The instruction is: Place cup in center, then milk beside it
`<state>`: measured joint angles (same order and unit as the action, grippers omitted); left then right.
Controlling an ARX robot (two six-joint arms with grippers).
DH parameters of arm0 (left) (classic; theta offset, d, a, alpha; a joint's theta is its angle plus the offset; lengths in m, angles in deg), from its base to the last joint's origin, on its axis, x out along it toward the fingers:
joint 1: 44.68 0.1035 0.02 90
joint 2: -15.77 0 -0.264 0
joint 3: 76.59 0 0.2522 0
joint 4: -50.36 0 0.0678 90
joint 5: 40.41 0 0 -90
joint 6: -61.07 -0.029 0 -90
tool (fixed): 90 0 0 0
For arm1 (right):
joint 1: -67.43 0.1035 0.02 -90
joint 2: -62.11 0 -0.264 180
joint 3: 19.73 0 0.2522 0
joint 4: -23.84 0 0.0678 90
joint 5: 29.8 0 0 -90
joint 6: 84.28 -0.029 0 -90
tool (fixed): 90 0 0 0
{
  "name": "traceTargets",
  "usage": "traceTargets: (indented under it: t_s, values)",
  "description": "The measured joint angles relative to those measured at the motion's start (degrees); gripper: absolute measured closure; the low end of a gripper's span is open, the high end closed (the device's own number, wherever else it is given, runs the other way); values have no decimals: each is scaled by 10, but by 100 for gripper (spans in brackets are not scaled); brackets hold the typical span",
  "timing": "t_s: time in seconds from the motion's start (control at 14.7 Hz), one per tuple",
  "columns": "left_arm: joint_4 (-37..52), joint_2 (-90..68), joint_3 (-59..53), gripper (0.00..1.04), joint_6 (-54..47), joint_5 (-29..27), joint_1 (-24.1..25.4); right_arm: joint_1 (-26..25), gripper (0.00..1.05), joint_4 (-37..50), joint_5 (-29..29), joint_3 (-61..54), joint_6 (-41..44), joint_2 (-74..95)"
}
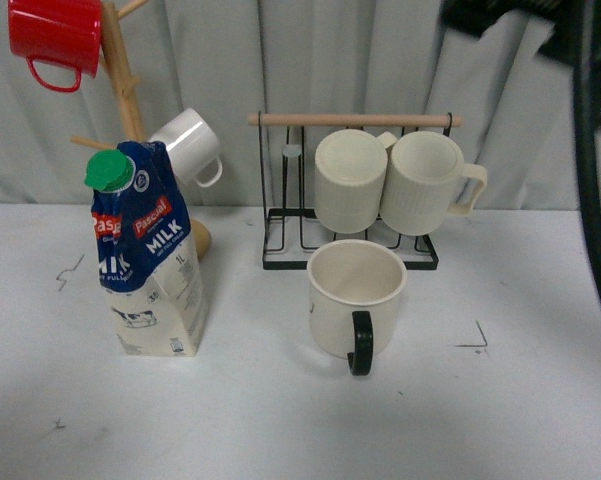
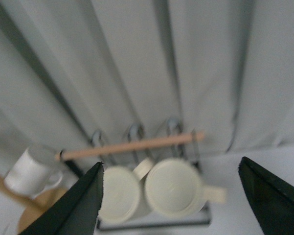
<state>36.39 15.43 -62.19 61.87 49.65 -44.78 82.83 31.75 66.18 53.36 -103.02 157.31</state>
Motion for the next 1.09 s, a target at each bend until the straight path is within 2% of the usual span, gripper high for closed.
traceTargets:
  t_s: [0.07,0.14,0.27,0.41,0.48,0.75,1.09]
  values:
    - [0,0,0,7,0,-1,0,-13,28,103,47,-81,68,-69]
    - [0,0,0,7,0,-1,0,-42,41,144,45,-156,124,-143]
    - [0,0,0,7,0,0,0,-96,66,124,12,-266,168,-278]
    - [0,0,0,7,0,0,0,-132,92,97,-46,-350,179,-380]
    - [0,0,0,7,0,-1,0,-152,104,79,-56,-384,184,-431]
    - [0,0,0,7,0,-1,0,-157,103,87,-58,-478,184,-528]
    - [0,0,0,7,0,-1,0,-157,103,53,-58,-537,184,-622]
